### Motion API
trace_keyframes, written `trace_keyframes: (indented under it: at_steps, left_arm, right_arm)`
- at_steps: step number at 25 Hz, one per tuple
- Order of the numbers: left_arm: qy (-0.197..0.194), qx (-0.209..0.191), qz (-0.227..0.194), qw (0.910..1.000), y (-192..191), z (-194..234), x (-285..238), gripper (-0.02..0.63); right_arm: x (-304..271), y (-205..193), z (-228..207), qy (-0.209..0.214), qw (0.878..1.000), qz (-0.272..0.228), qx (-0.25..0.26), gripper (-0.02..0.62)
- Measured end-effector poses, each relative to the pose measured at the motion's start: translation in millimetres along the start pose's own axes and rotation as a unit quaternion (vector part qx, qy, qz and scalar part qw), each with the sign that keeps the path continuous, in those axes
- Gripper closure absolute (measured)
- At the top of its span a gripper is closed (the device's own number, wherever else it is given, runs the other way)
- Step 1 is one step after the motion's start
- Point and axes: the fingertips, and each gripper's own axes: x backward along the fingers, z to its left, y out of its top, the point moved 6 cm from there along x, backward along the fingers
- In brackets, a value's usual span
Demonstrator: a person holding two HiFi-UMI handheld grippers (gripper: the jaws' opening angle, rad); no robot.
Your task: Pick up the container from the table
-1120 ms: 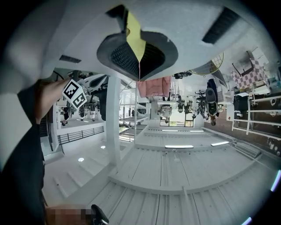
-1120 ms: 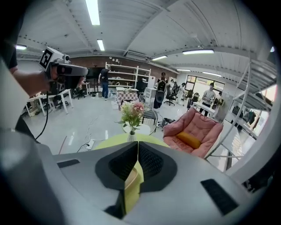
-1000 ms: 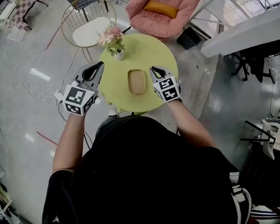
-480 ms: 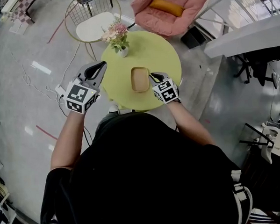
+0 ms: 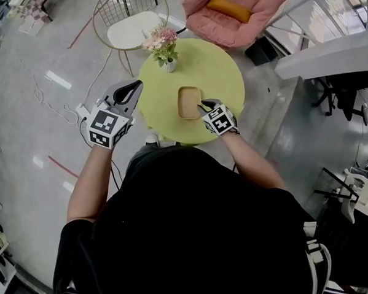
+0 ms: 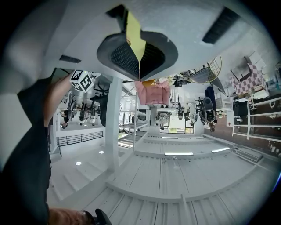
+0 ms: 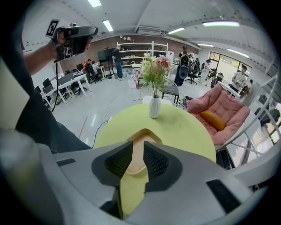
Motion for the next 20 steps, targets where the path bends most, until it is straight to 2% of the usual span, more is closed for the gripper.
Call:
trace_keyframes:
  at_steps: [7,16,20]
  left_arm:
    - [0.001,0.014,0.012,0.9998,-11.4,-3.9,2.6,0.588]
    - [0.012,0.036,0.020,0.9991,-22.2,-1.8,1.7,0.588]
    - [0.014,0.042,0.029,0.9986,-28.7,-0.9,-0.5,0.588]
  right_arm:
    - [-23.4,-21.1,3.5,0.022,0.999,0.041,0.001,0.465]
    - [-45.5,-36.1,21.6,0.068,0.993,0.084,0.052,0.401]
    - [-53.8,-39.1,27.4,0.083,0.990,0.097,0.067,0.396]
